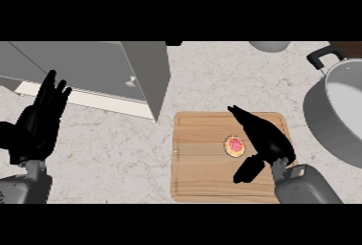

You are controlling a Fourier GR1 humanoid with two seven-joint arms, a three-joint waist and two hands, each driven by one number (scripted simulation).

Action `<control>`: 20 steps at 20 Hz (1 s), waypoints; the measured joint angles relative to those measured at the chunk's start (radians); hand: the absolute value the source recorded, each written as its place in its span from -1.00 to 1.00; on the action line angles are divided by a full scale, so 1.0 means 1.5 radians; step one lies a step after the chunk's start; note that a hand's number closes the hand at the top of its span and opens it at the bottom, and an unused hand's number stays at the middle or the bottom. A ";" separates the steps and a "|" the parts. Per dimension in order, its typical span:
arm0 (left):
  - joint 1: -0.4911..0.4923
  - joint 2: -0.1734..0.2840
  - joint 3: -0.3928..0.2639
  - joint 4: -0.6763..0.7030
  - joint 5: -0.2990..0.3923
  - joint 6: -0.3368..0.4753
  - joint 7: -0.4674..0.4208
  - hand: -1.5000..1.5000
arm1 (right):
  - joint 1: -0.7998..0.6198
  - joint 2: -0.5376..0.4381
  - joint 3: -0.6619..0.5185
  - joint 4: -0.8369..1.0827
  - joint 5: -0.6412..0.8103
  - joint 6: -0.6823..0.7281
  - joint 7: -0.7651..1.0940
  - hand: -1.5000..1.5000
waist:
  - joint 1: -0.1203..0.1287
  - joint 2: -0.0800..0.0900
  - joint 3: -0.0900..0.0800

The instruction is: Pick the cupcake from the cutting board and place it in the pot

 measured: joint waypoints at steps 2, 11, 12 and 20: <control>-0.003 -0.006 0.003 0.003 -0.006 -0.003 -0.001 0.00 | 0.005 0.015 0.002 0.014 0.021 -0.003 -0.002 -1.00 | 0.000 0.000 0.000; 0.000 -0.024 0.019 0.005 -0.022 -0.026 -0.017 0.00 | -0.008 0.044 -0.032 0.126 0.083 -0.012 -0.087 1.00 | 0.001 0.000 0.001; 0.002 -0.026 0.020 0.006 -0.024 -0.026 -0.024 0.00 | 0.001 0.038 -0.024 0.128 0.090 -0.011 -0.107 1.00 | 0.000 -0.001 0.001; 0.004 -0.038 0.027 -0.015 -0.041 -0.028 0.010 0.00 | -0.013 0.046 -0.032 0.175 0.147 -0.009 -0.203 1.00 | 0.000 0.000 -0.001</control>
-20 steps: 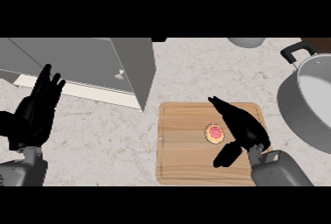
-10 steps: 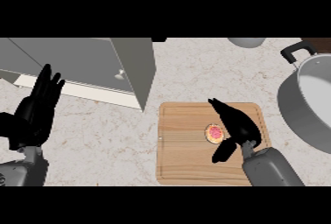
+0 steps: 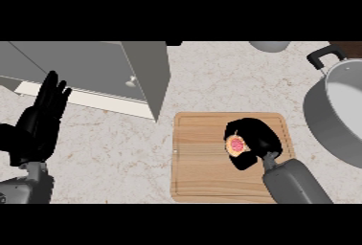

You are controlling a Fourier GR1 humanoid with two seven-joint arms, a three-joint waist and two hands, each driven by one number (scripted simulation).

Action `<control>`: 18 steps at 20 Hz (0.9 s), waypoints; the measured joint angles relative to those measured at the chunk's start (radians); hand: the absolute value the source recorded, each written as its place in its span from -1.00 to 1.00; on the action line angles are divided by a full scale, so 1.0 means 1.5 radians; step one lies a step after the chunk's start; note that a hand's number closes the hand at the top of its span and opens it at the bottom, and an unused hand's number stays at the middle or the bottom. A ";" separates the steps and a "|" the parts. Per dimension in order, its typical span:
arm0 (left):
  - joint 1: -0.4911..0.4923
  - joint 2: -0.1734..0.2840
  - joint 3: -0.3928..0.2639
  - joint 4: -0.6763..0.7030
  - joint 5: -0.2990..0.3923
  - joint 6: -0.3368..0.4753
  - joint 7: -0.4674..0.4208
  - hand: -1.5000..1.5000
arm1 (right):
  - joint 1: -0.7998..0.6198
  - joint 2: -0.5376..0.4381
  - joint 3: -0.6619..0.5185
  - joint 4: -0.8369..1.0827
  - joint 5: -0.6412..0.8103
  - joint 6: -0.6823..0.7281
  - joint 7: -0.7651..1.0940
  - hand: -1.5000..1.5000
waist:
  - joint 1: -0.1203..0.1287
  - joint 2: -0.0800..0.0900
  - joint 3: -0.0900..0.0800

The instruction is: Pick the cupcake from the cutting board and place it in the pot

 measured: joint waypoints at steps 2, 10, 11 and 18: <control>-0.002 -0.005 0.003 0.005 -0.006 -0.002 -0.006 0.00 | 0.008 0.011 0.002 -0.003 0.016 -0.003 -0.006 1.00 | -0.001 -0.001 0.000; 0.020 -0.004 0.018 -0.009 -0.006 -0.001 -0.005 0.00 | 0.198 -0.078 0.147 -0.211 0.056 0.017 -0.125 1.00 | -0.021 -0.008 -0.001; 0.021 -0.003 0.021 -0.007 -0.006 0.000 -0.008 0.00 | 0.231 -0.100 0.170 -0.250 0.064 0.016 -0.138 1.00 | -0.027 -0.008 0.000; 0.034 0.005 0.037 -0.016 0.005 -0.012 -0.011 0.00 | 0.452 -0.269 0.164 -0.509 0.075 -0.067 -0.212 1.00 | -0.031 -0.007 0.000</control>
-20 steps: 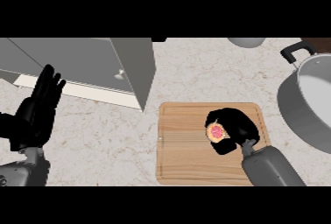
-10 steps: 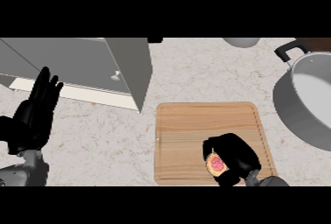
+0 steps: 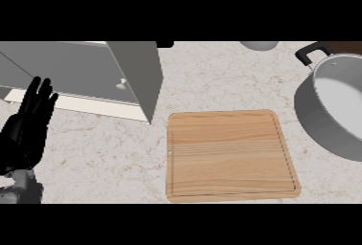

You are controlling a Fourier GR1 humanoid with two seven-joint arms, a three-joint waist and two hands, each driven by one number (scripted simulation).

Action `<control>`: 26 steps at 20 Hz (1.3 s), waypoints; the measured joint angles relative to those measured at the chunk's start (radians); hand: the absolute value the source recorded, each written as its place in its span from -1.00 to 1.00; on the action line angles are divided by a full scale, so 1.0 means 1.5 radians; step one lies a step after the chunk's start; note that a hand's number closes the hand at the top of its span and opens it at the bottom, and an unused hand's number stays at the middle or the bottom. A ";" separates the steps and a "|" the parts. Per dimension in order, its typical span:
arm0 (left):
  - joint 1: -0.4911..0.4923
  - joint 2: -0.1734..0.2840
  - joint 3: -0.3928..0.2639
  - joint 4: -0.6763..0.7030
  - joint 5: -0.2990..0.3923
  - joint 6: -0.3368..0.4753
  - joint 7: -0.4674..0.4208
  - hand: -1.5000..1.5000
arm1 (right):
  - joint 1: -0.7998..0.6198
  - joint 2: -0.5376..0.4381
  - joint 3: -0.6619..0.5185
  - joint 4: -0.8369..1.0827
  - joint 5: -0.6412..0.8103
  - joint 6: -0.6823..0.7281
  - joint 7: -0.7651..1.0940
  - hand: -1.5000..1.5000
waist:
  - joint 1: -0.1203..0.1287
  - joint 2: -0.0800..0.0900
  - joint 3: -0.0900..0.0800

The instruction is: Pick the cupcake from the cutting board and place it in the pot

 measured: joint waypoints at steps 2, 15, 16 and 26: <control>0.003 0.003 0.005 -0.004 0.002 0.000 0.005 0.00 | 0.036 0.003 -0.024 -0.060 -0.020 -0.034 0.001 1.00 | -0.003 0.000 0.000; 0.006 0.000 0.005 -0.013 0.000 -0.002 0.008 0.00 | 0.101 0.075 -0.280 -0.147 -0.096 -0.220 -0.038 1.00 | -0.003 0.004 0.000; 0.005 -0.003 0.001 -0.013 -0.004 0.000 0.004 0.00 | 0.092 0.079 -0.304 -0.145 -0.108 -0.220 -0.033 1.00 | 0.001 0.005 0.000; -0.016 -0.004 0.004 0.007 0.004 -0.014 -0.003 0.00 | -0.022 0.035 -0.579 -0.076 -0.447 -0.115 0.003 1.00 | 0.020 0.007 0.001</control>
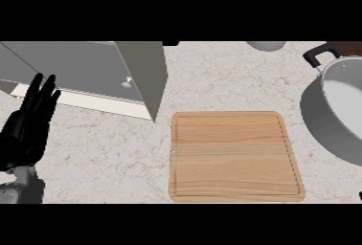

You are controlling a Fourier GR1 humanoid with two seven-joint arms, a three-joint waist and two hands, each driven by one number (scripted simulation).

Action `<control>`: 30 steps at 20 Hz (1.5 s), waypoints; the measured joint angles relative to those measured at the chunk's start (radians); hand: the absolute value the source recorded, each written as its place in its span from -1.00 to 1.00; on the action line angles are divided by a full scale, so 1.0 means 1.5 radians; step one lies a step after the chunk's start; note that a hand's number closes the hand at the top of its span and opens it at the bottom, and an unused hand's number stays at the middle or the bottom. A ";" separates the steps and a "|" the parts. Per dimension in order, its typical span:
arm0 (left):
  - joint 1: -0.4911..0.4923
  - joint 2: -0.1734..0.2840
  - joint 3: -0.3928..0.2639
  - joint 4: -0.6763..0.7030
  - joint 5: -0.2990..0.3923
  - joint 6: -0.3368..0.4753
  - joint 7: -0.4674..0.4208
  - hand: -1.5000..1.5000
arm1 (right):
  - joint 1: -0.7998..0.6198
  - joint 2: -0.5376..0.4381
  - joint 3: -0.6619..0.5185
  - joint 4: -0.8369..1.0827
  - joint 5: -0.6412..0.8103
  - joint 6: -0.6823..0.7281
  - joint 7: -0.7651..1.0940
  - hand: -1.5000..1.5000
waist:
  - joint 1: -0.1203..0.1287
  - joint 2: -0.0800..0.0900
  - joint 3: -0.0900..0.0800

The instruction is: Pick the cupcake from the cutting board and place it in the pot

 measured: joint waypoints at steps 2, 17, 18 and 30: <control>-0.006 0.000 0.000 0.004 -0.004 0.002 0.005 0.00 | -0.027 -0.016 -0.044 0.047 -0.059 0.029 -0.005 1.00 | 0.003 0.000 0.000; -0.033 -0.019 -0.023 0.010 -0.031 0.013 0.019 0.00 | -0.271 -0.083 -0.045 0.489 0.151 -0.079 -0.160 1.00 | 0.026 0.005 0.001; -0.032 -0.022 -0.027 0.010 -0.033 0.013 0.016 0.00 | -0.294 -0.079 -0.038 0.532 0.165 -0.092 -0.178 1.00 | 0.026 0.004 0.001; -0.034 -0.021 -0.013 0.018 -0.021 -0.005 0.004 0.00 | -0.500 -0.066 -0.009 0.945 0.185 -0.033 -0.305 -1.00 | 0.027 0.003 -0.002</control>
